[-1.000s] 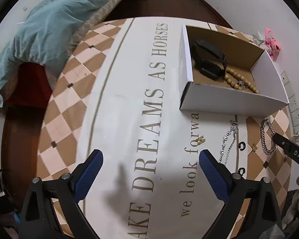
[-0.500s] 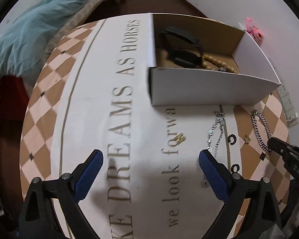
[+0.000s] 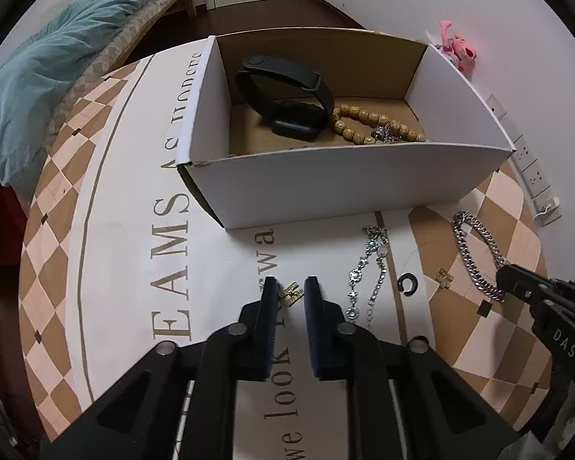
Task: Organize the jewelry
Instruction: 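Grasp the thick silver chain bracelet with the right gripper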
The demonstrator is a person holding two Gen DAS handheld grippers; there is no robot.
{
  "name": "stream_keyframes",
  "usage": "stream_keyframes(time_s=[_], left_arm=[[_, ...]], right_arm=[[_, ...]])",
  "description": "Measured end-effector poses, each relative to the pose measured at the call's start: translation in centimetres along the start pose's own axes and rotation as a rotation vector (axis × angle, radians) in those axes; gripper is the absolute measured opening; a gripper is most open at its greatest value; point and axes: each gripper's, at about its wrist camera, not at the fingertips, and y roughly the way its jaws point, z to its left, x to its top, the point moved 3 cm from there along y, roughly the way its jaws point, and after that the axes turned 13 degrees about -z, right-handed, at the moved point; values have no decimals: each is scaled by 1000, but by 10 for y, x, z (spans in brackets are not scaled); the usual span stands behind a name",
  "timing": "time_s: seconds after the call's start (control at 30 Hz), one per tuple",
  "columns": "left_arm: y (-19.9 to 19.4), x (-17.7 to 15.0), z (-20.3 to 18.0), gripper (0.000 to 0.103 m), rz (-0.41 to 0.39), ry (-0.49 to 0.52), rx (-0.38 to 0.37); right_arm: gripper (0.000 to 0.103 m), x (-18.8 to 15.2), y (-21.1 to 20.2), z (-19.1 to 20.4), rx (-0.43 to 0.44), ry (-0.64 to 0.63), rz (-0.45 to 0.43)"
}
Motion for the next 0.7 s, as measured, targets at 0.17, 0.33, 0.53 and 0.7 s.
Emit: stream_keyframes(time_s=[0.17, 0.33, 0.53, 0.7], left_arm=[[-7, -3, 0, 11, -7, -22, -24], [-29, 3, 2, 11, -30, -49, -58], [-69, 26, 0, 10, -84, -56, -112], [-88, 60, 2, 7, -122, -78, -158]], right_arm=[[5, 2, -10, -1, 24, 13, -16], [4, 10, -32, 4, 89, 25, -46], [4, 34, -71, 15, 184, 22, -95], [4, 70, -105, 27, 268, 6, -147]])
